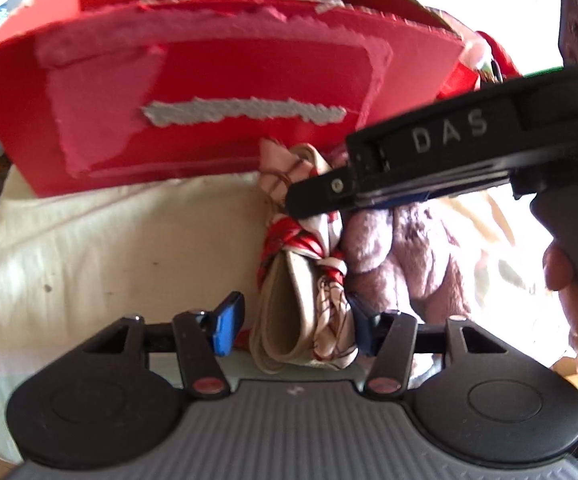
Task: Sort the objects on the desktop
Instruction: 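Close the right gripper on the beige cloth-wrapped item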
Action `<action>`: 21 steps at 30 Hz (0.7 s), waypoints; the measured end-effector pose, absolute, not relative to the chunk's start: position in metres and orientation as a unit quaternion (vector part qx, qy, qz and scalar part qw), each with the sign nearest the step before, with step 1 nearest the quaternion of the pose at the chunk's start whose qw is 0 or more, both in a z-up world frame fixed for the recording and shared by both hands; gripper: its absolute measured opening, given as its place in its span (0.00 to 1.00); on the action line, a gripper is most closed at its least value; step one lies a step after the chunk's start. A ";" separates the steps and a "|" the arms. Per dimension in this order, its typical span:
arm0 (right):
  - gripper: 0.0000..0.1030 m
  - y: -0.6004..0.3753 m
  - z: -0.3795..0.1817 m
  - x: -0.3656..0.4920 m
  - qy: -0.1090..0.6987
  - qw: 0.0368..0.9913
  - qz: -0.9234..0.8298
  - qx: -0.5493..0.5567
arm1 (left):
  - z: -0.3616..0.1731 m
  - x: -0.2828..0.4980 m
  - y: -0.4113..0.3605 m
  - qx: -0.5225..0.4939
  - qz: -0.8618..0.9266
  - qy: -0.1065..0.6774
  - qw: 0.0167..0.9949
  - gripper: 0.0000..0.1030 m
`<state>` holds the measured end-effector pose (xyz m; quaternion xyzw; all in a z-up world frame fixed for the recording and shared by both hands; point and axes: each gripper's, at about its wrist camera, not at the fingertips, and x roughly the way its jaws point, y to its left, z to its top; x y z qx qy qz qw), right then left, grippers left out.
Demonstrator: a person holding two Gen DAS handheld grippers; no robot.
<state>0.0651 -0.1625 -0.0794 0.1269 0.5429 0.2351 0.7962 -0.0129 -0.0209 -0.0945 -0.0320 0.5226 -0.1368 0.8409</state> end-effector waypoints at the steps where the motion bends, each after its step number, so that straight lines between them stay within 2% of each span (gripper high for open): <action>1: 0.47 -0.161 -0.080 0.065 0.544 0.796 0.236 0.124 | -0.094 -0.012 -0.023 -0.027 -0.138 0.522 0.841 0.47; 7: 0.57 -0.148 -0.085 0.071 0.556 0.791 0.228 0.113 | -0.091 -0.013 -0.031 0.003 -0.138 0.513 0.847 0.46; 11: 0.75 -0.128 -0.084 0.065 0.550 0.800 0.230 0.071 | -0.084 -0.017 -0.035 0.025 -0.140 0.495 0.857 0.45; 13: 0.76 -0.124 -0.085 0.063 0.546 0.804 0.229 0.059 | -0.082 -0.018 -0.035 0.027 -0.141 0.492 0.859 0.45; 14: 0.73 -0.124 -0.085 0.063 0.545 0.804 0.229 0.058 | -0.083 -0.018 -0.034 0.023 -0.141 0.495 0.857 0.45; 16: 0.60 -0.126 -0.085 0.064 0.545 0.808 0.220 0.052 | -0.084 -0.016 -0.031 0.016 -0.141 0.498 0.856 0.45; 21: 0.59 -0.133 -0.086 0.064 0.541 0.808 0.226 0.059 | -0.084 -0.014 -0.035 0.027 -0.146 0.503 0.851 0.46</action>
